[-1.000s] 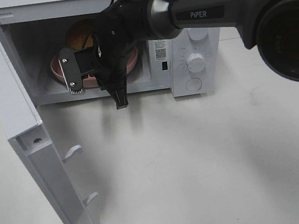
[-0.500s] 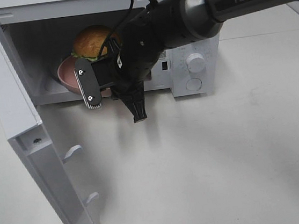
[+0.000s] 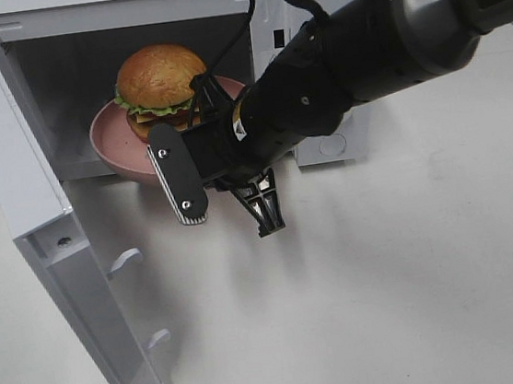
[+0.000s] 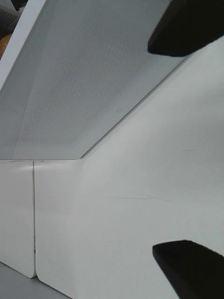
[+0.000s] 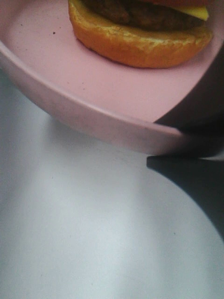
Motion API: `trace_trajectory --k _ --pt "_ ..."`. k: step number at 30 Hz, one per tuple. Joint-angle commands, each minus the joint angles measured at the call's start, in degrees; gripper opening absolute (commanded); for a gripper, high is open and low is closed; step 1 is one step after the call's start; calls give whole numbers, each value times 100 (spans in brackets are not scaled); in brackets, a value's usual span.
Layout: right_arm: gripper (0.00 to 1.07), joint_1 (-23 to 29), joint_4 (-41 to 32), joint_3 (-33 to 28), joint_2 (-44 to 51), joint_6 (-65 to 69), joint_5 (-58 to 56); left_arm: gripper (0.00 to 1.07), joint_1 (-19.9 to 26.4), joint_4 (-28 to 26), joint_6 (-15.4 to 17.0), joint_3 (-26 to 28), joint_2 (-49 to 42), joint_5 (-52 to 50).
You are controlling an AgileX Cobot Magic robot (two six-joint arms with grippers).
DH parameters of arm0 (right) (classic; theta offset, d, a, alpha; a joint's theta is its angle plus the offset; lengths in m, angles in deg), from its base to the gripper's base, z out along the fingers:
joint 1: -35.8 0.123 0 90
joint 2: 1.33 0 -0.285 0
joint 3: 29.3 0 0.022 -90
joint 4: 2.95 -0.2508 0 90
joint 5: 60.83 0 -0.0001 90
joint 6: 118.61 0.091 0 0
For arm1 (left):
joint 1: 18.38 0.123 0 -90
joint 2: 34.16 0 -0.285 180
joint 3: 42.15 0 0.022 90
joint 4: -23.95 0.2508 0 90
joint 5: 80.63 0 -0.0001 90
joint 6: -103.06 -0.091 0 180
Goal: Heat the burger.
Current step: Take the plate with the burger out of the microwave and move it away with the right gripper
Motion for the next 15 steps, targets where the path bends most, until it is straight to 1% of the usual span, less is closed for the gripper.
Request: trace_trajectory --k 1,3,4,5,6,8,9,11,15 --pt "0 109 223 -401 447 0 602 100 17 -11 -6 -6 -115 -17" --pt "0 120 223 -481 504 0 630 100 17 -11 -6 -6 -115 -17" --pt "0 120 223 -653 642 0 676 100 17 -11 -6 -6 -115 -17" --pt "0 120 223 -653 642 0 676 100 17 -11 -6 -6 -115 -17" --pt "0 120 223 -808 745 0 716 100 17 -11 -6 -6 -115 -17" --pt "0 120 223 -871 796 0 716 100 17 -11 -6 -6 -115 -17" --pt "0 120 286 -1043 928 0 802 100 17 -11 -6 -6 -115 -17" --pt "0 120 350 -1112 997 0 842 100 17 -11 -6 -6 -115 -17" --pt "0 218 510 -1495 1341 11 934 100 17 -11 -6 -6 -115 -17"
